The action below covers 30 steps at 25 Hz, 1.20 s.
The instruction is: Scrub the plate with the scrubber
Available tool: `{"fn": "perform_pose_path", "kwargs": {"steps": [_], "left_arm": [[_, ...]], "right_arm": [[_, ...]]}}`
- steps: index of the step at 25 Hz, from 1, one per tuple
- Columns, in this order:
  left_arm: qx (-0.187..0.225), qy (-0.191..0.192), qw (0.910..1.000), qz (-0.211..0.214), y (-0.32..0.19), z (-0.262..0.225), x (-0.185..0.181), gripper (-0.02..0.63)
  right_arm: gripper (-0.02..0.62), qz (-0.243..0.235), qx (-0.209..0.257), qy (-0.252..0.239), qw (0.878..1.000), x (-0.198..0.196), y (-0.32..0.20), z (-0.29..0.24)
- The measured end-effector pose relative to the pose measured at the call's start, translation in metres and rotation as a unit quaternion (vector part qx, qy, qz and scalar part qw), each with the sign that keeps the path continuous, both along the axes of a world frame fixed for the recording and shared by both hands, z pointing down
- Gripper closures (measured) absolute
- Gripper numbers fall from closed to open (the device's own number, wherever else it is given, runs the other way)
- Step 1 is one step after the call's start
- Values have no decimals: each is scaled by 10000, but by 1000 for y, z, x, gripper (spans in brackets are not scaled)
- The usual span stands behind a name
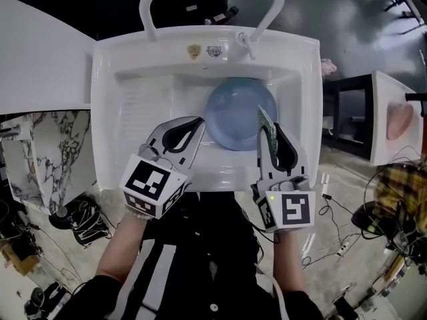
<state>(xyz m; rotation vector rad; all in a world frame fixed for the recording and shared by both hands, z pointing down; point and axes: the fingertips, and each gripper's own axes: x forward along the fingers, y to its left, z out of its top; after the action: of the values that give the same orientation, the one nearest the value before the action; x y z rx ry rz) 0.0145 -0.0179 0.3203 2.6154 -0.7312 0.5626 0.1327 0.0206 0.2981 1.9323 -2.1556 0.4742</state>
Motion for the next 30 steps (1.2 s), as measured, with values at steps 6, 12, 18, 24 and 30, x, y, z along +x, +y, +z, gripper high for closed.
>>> {"fn": "perform_pose_path", "kwargs": {"steps": [6,12,18,24,30], "left_arm": [[-283,-88,9981,-537,-15,30,9,606],[-721,-262,9939,-798,-23,68,21,596],[-1312,-418,9875,-772,-18,109,27,556],[-1652,-710,9793,-927,-29,143,29,522],[-1919,-1084,9685,-1159,-40,182,23,502]], "right_arm": [[502,-203,-143,-53,9997,9,-4,19],[502,-465,-249,-22,9986,24,-14,33],[502,-546,-303,-48,9980,30,-21,43],[502,-664,-359,-71,9971,31,-24,54],[502,-745,-426,-49,9963,32,-28,65]]}}
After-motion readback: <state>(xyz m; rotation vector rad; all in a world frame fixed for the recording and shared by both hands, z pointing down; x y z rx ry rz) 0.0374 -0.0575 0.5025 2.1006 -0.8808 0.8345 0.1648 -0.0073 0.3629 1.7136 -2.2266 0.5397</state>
